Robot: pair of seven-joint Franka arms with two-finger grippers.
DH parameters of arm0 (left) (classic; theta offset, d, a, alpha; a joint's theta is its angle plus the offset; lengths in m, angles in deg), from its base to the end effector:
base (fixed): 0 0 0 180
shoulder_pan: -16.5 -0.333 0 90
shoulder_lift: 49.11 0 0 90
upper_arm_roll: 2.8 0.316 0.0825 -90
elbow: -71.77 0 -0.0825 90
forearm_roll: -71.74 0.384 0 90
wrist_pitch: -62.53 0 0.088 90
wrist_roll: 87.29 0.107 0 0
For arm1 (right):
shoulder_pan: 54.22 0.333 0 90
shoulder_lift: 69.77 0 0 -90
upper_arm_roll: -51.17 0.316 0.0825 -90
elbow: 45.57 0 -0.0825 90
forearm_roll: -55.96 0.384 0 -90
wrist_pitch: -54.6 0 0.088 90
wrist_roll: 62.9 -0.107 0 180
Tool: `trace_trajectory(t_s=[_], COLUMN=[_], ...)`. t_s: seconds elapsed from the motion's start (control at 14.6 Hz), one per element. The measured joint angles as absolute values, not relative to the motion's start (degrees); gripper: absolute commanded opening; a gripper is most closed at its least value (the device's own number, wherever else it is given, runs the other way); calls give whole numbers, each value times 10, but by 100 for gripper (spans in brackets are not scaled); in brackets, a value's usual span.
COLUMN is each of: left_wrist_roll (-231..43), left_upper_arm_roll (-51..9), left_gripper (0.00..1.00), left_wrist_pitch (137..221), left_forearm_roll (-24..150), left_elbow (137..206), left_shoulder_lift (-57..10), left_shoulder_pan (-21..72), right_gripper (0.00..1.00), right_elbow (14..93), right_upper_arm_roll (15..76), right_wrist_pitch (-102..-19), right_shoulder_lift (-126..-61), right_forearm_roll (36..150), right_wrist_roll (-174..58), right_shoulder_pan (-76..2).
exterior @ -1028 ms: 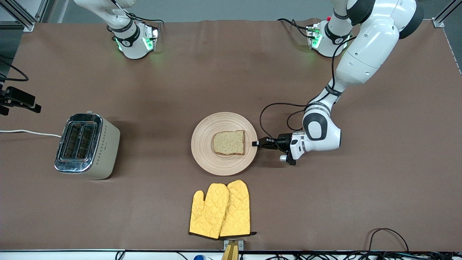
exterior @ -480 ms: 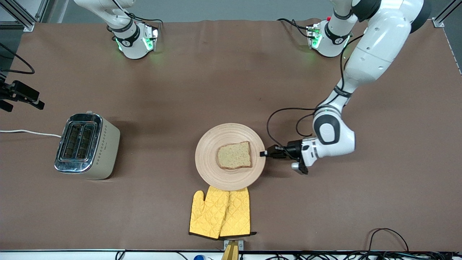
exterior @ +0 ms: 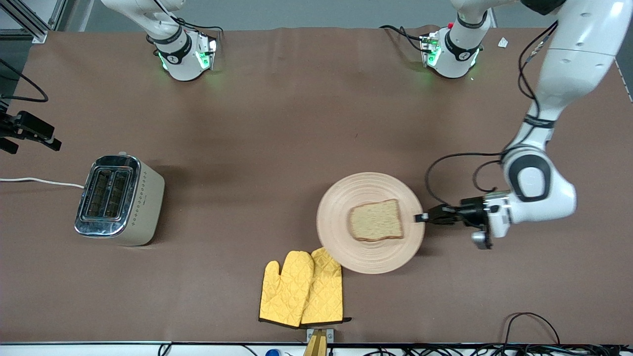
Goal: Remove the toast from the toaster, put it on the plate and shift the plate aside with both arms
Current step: 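Slide the plate with the toast away from the toaster with the left gripper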
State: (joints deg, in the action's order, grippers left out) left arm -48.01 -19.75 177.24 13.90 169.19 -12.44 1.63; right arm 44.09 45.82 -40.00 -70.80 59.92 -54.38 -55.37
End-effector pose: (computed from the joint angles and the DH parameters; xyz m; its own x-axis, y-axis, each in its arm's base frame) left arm 0.6587 -0.0547 0.2437 0.9981 -0.0353 0.0508 -0.0617 -0.4939 0.8673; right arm 0.5654 -0.0570 0.6249 0.9966 0.0298 0.0773 0.0343 -0.9978 -0.0566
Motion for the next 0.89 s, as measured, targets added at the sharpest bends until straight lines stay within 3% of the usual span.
trace_trajectory(t_s=[0.27,0.89], left_wrist_roll=[-476,-428], left_upper_arm_roll=[-197,-195], left_gripper=[0,1], left_wrist_pitch=[1703,1701], left_forearm_roll=[213,308], left_elbow=[1690,1678], left_shoulder_lift=[-124,-84], left_shoulder_pan=[-89,-199], right_gripper=[100,100], right_elbow=[441,441], right_upper_arm_roll=[458,458], right_wrist_pitch=[-400,-401], right_shoulder_lift=[-708,-708], right_forearm_roll=[598,582], right_wrist_roll=[-544,-544], right_shoulder_pan=[-554,-554])
